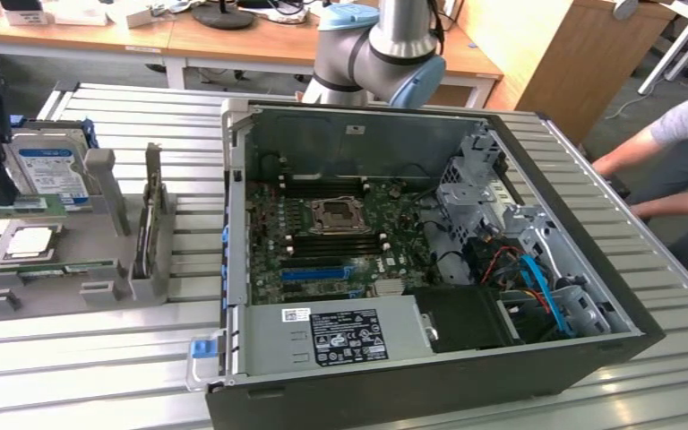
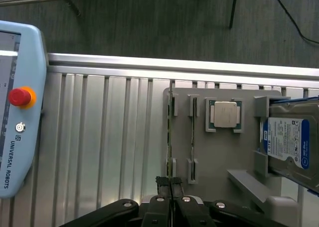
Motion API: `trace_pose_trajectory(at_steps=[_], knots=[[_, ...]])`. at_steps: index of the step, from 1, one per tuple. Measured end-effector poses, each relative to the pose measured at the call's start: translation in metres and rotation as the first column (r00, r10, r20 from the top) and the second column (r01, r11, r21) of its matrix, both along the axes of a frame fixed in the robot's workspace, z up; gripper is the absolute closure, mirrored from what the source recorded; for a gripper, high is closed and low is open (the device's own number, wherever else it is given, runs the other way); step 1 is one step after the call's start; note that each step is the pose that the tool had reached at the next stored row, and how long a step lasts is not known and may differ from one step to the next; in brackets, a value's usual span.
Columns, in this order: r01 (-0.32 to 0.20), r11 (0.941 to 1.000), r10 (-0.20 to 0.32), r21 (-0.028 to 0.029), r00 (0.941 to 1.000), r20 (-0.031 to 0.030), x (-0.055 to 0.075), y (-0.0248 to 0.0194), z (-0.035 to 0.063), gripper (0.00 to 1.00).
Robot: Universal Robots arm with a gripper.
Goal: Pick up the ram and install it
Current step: 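Pick up the ram and move it above insertion slot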
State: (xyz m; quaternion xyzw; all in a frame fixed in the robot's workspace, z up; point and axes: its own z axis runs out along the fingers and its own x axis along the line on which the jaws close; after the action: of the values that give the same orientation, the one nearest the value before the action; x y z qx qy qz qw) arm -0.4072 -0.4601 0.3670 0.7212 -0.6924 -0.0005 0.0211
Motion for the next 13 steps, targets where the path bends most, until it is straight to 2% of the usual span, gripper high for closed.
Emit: trace_pose_trajectory(at_steps=[7,11,13], knots=[[0.0,1.0,0.0,-0.0029,1.0,-0.0001,0.0,0.0,0.0177,0.88],[0.0,1.0,0.0,-0.0047,1.0,-0.0001,0.0,0.0,0.0247,0.88],[0.0,1.0,0.0,-0.0048,1.0,0.0001,0.0,0.0,0.025,0.88]])
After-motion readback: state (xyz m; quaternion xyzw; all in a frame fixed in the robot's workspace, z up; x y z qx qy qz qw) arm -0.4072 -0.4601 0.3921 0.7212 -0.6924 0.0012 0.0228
